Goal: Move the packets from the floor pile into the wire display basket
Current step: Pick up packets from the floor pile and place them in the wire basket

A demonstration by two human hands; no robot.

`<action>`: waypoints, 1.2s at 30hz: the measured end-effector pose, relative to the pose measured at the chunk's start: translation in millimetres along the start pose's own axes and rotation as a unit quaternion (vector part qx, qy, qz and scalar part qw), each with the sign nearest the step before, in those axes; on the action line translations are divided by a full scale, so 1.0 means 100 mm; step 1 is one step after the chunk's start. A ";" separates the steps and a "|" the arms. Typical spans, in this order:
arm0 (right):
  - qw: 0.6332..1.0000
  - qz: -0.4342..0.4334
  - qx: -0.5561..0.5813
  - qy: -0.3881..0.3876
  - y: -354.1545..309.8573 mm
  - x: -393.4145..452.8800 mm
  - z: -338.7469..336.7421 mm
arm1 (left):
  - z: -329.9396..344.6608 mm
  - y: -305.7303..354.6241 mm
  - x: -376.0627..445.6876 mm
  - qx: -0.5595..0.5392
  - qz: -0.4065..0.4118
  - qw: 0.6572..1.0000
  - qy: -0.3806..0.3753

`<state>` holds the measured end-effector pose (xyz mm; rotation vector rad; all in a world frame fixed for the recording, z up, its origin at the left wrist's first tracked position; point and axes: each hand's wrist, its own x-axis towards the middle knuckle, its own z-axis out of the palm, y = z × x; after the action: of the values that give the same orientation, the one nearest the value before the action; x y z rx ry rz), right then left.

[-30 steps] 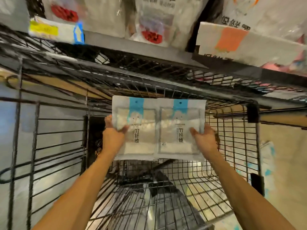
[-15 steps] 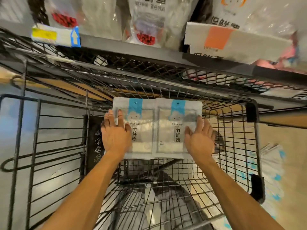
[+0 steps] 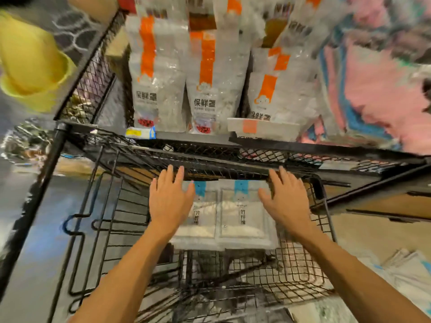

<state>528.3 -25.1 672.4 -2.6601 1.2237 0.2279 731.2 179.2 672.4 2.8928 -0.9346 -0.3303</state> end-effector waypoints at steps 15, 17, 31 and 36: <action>0.985 0.101 0.060 0.125 -0.03 -1.43 -1.59 | -1.71 0.32 -0.74 0.016 0.182 0.979 0.095; 0.979 0.132 0.066 0.137 -0.06 -1.78 -1.72 | -1.84 0.43 -0.83 0.014 0.221 0.971 0.094; 0.885 0.384 0.109 0.240 0.70 -4.34 -1.70 | -1.65 1.73 -2.25 -0.022 0.497 0.866 0.054; 0.852 0.451 0.127 0.233 1.10 -5.03 -1.46 | -1.45 2.22 -2.75 -0.003 0.561 0.826 0.047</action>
<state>128.1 236.9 913.1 -1.7628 2.3875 -0.4534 421.1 162.3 894.7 1.8030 -2.2907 -0.0650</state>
